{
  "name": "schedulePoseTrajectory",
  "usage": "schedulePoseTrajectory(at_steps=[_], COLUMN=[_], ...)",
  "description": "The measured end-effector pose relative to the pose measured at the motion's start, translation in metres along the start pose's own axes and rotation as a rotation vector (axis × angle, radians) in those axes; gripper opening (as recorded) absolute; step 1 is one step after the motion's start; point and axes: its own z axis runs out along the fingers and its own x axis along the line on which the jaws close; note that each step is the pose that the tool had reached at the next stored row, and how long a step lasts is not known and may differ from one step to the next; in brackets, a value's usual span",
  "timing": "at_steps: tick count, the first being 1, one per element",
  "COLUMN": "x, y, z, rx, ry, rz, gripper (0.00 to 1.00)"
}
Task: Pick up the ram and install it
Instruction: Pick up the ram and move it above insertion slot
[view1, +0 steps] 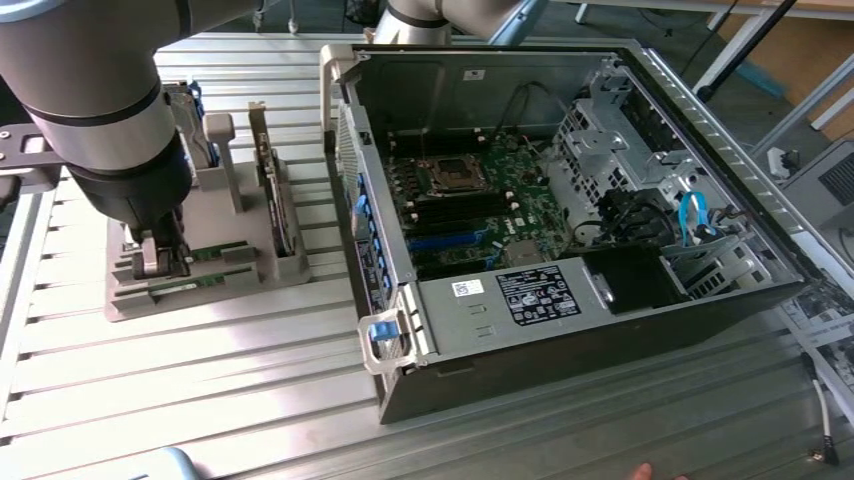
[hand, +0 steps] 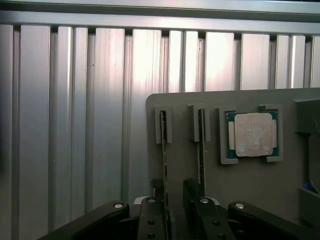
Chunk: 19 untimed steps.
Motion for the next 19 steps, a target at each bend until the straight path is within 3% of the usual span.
schedulePoseTrajectory(at_steps=[10,19], x=[0.0003,0.0003], y=[-0.0002,-0.0002], z=[0.0074,0.0078], rx=[0.0,-0.0004], ry=[0.0,0.0004], rz=[0.0,-0.019], gripper=[0.3,0.3])
